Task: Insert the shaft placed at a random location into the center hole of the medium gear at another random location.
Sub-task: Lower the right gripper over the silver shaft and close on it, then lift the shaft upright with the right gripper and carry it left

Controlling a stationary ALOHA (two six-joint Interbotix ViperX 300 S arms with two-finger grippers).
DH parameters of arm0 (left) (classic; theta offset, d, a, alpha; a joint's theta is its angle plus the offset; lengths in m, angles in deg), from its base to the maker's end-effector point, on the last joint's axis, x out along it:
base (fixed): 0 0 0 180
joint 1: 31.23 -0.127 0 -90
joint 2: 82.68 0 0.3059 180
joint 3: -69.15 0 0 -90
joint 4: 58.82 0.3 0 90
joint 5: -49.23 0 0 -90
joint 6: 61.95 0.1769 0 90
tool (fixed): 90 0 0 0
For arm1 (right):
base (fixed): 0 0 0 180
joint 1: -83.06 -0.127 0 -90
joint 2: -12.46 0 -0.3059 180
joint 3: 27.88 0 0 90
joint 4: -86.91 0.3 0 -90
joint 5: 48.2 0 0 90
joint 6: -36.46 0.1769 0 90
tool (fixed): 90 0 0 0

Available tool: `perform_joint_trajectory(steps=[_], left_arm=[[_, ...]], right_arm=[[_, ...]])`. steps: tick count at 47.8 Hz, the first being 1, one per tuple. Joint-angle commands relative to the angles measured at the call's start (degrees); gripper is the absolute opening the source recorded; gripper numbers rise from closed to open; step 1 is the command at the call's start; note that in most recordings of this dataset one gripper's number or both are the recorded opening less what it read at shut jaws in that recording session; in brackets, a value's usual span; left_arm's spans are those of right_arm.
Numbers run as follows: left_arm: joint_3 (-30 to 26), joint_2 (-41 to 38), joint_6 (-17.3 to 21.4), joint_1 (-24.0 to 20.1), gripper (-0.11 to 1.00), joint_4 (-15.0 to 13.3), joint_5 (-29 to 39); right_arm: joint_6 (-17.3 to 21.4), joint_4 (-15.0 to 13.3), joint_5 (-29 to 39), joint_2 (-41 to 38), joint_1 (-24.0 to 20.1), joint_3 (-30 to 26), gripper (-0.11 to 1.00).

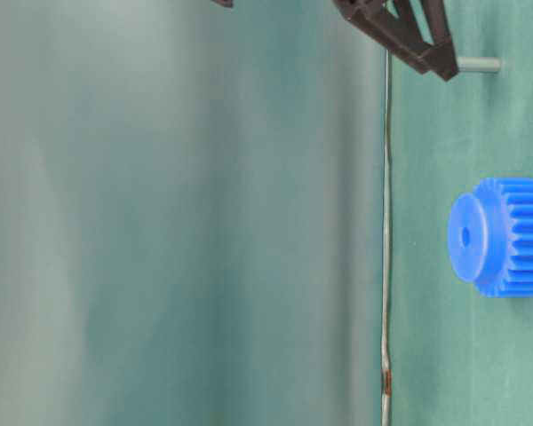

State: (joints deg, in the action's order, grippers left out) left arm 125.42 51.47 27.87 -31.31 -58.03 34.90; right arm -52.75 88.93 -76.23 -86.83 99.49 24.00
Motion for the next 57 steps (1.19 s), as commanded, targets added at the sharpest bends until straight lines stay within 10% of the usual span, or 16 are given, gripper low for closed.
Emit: perform_joint_trajectory(steps=[1, 13, 57], left_arm=[[-1.32, -0.35, -0.09, 0.0, 0.03, 0.09, -0.26], [-1.32, -0.35, -0.09, -0.09, 0.03, 0.09, -0.09], [-1.32, -0.35, -0.09, -0.09, 0.03, 0.18, 0.0]], right_arm=[[-0.88, 0.09, -0.97, 0.18, 0.26, -0.97, 0.69], [-0.97, 0.0, -0.79, 0.26, 0.26, -0.97, 0.14], [-1.05, -0.26, 16.61, 13.27, 0.18, -7.21, 0.13]])
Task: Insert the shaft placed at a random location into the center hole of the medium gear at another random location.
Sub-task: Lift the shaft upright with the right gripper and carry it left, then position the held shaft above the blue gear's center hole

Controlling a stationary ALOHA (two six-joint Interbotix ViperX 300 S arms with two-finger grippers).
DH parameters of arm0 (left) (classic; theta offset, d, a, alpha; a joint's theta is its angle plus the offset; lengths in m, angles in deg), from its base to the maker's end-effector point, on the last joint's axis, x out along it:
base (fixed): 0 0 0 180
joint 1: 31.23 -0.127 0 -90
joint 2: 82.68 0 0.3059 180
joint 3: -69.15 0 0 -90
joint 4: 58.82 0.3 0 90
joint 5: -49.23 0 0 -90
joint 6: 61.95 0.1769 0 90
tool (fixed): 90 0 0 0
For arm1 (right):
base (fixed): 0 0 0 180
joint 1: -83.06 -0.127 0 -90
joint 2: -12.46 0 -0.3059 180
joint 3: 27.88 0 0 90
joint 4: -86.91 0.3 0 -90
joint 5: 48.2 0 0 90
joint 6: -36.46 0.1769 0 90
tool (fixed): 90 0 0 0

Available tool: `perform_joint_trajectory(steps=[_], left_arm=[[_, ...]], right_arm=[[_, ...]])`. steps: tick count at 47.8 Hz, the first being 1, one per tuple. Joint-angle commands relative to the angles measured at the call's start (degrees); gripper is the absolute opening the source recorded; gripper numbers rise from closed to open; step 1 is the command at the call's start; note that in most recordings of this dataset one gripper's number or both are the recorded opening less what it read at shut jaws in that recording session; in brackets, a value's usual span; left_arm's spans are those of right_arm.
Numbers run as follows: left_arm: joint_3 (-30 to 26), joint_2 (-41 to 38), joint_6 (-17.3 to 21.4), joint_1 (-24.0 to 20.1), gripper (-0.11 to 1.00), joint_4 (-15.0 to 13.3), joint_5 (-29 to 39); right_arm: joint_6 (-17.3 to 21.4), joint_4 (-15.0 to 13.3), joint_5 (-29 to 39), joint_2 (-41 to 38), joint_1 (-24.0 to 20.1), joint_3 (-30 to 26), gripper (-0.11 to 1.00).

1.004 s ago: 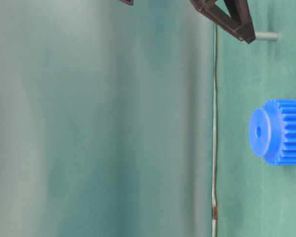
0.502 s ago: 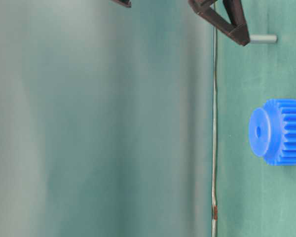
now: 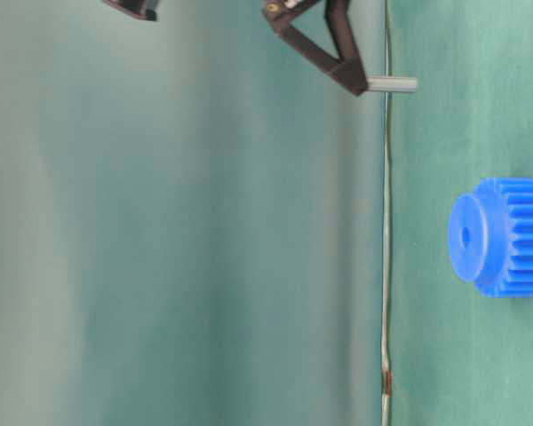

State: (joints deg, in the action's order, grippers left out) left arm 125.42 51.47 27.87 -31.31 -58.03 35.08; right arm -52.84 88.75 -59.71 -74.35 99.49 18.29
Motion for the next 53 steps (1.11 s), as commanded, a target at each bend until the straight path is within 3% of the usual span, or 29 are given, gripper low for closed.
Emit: perform_joint_trajectory(steps=[1, 19, 40, 53], left_arm=[[-1.32, -0.35, -0.09, 0.0, 0.03, 0.09, -0.18], [-1.32, -0.44, -0.09, 0.0, 0.03, 0.18, 0.26], [-1.32, -0.44, -0.09, -0.09, 0.03, 0.09, 0.53], [-1.32, -0.44, -0.09, -0.09, 0.03, 0.18, 0.88]], right_arm=[[-0.88, 0.0, 0.0, 0.7, 0.18, -1.41, 0.13], [-0.53, 0.09, -1.85, -1.49, -2.02, -3.52, 0.13], [-0.7, 0.0, -0.62, -13.45, -7.38, -17.58, 0.13], [-0.7, 0.0, -0.09, -17.4, -9.05, -21.8, 0.13]])
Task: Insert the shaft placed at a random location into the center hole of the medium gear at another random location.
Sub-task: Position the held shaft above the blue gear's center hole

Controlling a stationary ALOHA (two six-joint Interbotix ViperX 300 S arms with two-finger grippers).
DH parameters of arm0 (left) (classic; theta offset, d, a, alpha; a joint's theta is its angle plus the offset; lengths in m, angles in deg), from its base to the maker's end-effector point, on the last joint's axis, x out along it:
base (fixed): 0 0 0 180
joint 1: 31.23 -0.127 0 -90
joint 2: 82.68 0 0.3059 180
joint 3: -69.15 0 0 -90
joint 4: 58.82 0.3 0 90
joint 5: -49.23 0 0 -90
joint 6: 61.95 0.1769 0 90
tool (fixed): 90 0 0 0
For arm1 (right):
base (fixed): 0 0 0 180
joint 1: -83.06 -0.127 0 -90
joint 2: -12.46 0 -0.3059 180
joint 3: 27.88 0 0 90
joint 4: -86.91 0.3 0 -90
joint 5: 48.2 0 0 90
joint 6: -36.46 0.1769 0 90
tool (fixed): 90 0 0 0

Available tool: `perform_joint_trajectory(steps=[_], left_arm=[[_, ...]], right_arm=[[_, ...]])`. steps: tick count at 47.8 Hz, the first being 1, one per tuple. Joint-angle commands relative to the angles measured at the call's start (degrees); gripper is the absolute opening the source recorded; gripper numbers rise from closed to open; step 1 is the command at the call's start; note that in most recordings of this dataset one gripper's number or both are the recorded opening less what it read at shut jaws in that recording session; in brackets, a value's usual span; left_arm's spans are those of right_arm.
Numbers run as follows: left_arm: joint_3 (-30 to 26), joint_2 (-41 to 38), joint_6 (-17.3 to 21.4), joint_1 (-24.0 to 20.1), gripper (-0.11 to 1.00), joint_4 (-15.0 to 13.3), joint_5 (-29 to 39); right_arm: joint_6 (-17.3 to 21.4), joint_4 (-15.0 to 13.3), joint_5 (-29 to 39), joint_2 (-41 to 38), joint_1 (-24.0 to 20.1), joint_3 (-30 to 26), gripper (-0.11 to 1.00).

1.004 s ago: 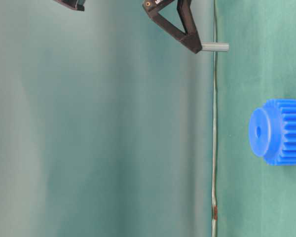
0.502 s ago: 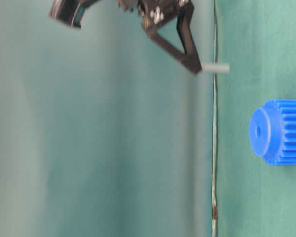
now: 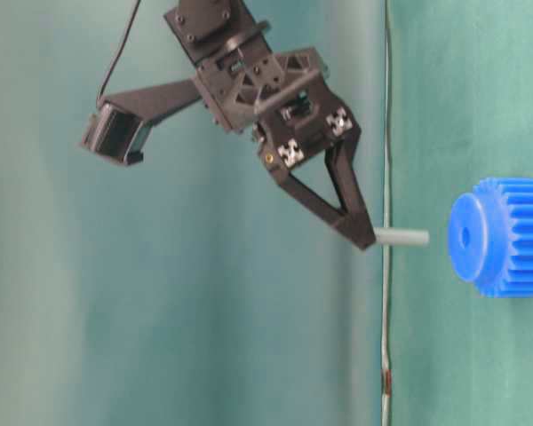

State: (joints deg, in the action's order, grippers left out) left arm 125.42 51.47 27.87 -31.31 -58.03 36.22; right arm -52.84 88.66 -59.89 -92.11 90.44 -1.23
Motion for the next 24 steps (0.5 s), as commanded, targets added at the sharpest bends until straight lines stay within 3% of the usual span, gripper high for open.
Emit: perform_joint_trajectory(steps=[1, 24], left_arm=[[-1.32, -0.44, -0.09, -0.09, 0.03, 0.18, -0.26], [-1.32, -0.44, -0.09, -0.09, 0.03, 0.18, -0.26]], right_arm=[[-0.7, 0.09, 0.09, 0.26, 0.0, -2.29, 0.13], [-0.44, 0.53, -1.76, -3.08, -0.09, -1.67, 0.13]])
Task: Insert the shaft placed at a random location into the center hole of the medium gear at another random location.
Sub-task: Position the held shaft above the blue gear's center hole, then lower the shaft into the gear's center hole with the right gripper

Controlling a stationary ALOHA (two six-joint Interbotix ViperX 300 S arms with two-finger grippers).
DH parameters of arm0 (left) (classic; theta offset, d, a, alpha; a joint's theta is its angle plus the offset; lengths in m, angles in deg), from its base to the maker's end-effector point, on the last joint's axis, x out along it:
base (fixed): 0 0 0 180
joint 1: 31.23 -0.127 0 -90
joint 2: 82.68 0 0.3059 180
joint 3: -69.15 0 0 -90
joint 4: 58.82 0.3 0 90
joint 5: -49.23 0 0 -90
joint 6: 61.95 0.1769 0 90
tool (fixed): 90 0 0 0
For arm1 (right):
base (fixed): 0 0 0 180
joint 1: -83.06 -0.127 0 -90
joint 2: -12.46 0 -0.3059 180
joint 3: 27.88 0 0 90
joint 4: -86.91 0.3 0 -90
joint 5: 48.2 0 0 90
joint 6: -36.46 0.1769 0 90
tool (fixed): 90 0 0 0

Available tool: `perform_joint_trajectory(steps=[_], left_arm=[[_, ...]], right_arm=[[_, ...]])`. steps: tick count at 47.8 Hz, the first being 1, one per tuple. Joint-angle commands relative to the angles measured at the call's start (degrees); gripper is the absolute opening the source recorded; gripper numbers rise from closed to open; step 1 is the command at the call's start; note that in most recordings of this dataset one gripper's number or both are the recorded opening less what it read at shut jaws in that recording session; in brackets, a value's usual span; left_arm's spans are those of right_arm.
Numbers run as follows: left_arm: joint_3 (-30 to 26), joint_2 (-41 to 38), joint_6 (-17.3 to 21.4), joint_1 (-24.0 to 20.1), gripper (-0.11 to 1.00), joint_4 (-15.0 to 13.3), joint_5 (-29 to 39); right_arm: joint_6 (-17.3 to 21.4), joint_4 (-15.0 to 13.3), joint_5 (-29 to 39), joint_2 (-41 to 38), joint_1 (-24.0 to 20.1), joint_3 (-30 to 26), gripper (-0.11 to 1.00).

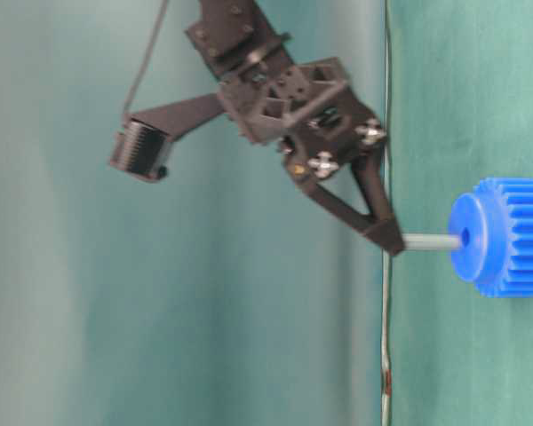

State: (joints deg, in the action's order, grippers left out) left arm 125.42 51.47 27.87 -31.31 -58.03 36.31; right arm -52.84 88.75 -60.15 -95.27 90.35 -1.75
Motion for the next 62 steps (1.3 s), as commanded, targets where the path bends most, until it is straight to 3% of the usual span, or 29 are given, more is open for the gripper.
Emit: perform_joint_trajectory(steps=[1, 15, 31, 62], left_arm=[[-1.32, -0.35, -0.09, -0.09, 0.03, 0.09, -0.35], [-1.32, -0.44, -0.09, 0.0, 0.03, 0.09, -0.35], [-1.32, -0.44, -0.09, -0.09, 0.03, 0.18, -0.35], [-1.41, -0.44, -0.09, -0.09, 0.03, 0.18, -0.53]], right_arm=[[-0.44, 0.53, -1.67, -0.09, 0.09, -1.14, 0.13], [-0.53, 0.7, -1.58, -0.26, 0.09, -0.97, 0.13], [-0.88, 0.35, -1.58, 5.1, 0.26, 0.97, 0.13], [-0.35, 1.05, -4.31, 0.0, 0.18, 0.62, 0.13]])
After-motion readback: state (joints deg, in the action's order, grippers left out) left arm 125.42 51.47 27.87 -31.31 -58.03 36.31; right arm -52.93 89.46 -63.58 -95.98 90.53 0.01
